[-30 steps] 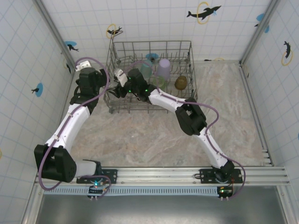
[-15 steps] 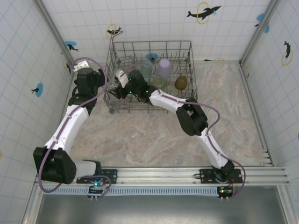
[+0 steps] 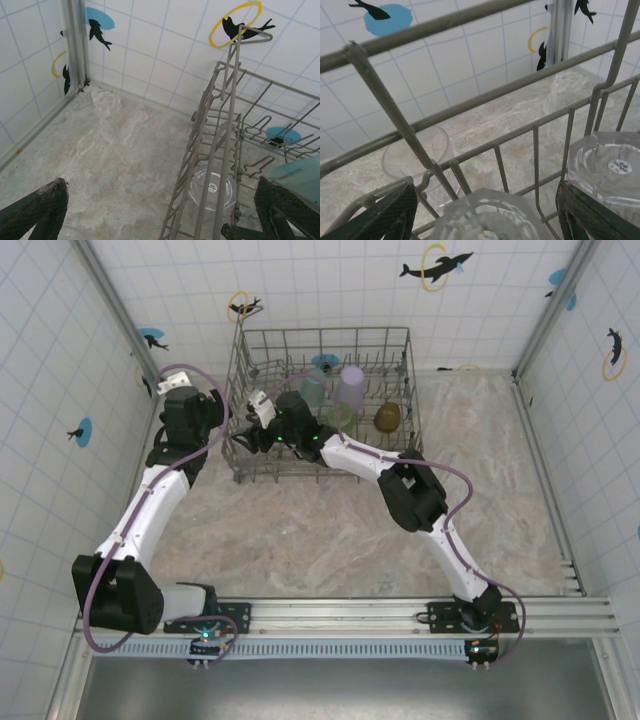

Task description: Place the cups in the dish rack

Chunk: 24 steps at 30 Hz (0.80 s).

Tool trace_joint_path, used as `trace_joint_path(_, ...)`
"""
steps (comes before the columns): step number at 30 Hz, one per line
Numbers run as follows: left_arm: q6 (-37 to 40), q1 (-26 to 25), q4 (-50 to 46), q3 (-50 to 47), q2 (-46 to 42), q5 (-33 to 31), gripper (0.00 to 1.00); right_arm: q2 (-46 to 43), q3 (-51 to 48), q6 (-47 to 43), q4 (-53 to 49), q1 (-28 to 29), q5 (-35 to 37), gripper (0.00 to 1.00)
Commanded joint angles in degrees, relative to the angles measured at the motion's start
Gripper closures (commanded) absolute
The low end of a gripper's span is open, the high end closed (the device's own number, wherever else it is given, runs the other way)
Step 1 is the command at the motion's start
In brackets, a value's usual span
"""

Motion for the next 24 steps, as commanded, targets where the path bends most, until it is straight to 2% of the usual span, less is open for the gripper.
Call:
trace_joint_path(1, 0.22, 0.55, 1.17, -0.12, -1.16, 0.71, 0.02, 3.95, -3.59, 3.30, 5.28, 0.74, -1.22, 0.25)
trace_joint_path(6, 0.22, 0.82, 1.23, -0.30, -1.11, 0.83, 0.03, 4.42, -3.69, 4.04, 5.49, 0.93, -0.62, 0.25)
trace_joint_path(11, 0.00, 0.96, 1.30, -0.30, -0.98, 1.42, 0.02, 2.55, -4.41, 4.54, 5.46, 0.93, 0.23, 0.19)
trace_joint_path(19, -0.40, 1.08, 1.31, -0.08, -1.11, 1.73, 0.02, -4.57, -7.50, 4.48, 5.31, 0.48, 2.47, 0.08)
trace_joint_path(24, -0.66, 1.09, 1.22, -0.16, -0.86, 0.77, 0.02, -10.74, -13.40, 4.43, 6.78, 0.01, 4.01, 0.00)
